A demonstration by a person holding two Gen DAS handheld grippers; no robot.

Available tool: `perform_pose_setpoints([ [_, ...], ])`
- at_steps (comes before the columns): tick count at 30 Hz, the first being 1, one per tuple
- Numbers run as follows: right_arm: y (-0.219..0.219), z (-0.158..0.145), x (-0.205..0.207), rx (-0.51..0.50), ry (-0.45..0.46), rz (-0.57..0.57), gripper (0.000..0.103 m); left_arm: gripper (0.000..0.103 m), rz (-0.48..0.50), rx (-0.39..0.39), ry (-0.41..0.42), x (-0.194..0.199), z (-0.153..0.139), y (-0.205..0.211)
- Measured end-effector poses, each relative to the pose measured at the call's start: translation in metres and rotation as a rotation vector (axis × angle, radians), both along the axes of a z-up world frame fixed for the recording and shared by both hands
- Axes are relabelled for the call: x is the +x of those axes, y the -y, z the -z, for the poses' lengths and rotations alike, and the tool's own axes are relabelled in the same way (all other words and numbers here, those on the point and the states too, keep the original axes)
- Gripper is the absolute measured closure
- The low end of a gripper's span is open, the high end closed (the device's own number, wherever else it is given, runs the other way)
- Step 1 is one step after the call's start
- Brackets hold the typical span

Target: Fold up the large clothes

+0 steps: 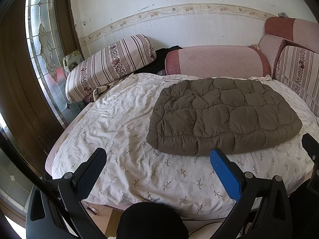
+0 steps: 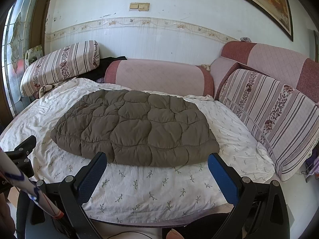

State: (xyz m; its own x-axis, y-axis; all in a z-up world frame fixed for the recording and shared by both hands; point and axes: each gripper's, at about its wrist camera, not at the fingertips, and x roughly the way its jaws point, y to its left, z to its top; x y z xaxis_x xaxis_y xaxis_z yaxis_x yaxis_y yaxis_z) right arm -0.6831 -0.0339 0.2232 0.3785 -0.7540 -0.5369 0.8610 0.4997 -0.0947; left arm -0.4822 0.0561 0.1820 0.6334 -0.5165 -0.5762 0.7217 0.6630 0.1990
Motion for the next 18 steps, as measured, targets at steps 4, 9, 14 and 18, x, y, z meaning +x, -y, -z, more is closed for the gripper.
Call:
perform_pose_setpoints([
  [4,0.0002,-0.0004,0.0001,-0.001,0.001,0.000,0.000,0.000,-0.001,-0.001,0.001,0.0000,0.0001,-0.0001],
  [9,0.0006,-0.0004,-0.0001,0.000,0.000,-0.002,0.000,0.000,0.001,0.000,0.000,-0.0002,0.0000,-0.0004],
  [14,0.0004,0.0004,0.0003,0.000,-0.001,-0.001,0.000,0.000,0.001,-0.002,0.000,-0.0001,-0.0005,-0.0003],
  [18,0.0009,-0.0006,0.0008,0.000,-0.001,-0.001,0.000,0.000,-0.001,0.000,0.003,0.0001,0.0001,-0.0007],
])
